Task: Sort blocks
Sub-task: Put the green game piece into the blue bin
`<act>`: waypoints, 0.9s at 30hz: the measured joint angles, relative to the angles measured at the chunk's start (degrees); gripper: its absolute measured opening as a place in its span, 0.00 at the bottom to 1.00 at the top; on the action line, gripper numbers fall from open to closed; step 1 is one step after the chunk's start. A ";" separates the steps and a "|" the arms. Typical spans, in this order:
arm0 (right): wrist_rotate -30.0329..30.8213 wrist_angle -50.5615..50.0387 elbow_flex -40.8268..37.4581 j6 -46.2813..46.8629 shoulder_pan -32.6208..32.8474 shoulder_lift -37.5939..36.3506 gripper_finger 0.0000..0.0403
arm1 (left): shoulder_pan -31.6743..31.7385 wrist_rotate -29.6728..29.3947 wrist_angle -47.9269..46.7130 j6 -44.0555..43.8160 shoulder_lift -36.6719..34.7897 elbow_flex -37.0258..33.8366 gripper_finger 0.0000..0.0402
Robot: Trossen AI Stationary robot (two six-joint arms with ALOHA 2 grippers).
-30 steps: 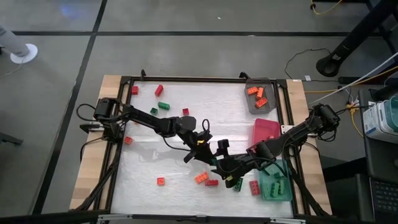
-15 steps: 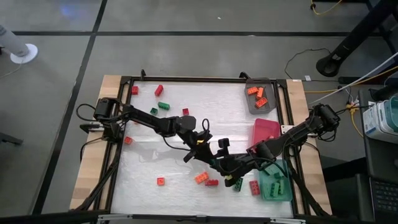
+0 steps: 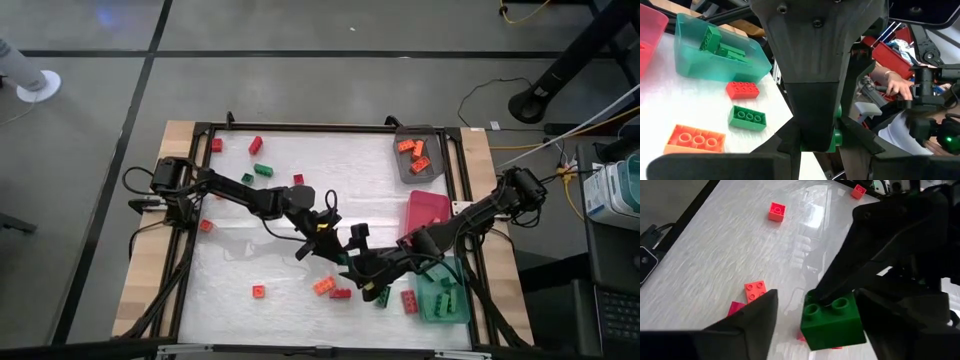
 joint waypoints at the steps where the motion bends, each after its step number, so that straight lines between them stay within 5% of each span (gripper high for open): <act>1: -0.02 0.02 0.00 0.00 0.00 0.00 0.70 | 0.01 0.13 0.00 -0.02 0.00 0.00 0.22; 27: -0.52 6.07 -0.07 -11.13 -0.02 0.07 0.71 | -0.46 4.67 3.43 -1.03 -0.38 0.17 0.22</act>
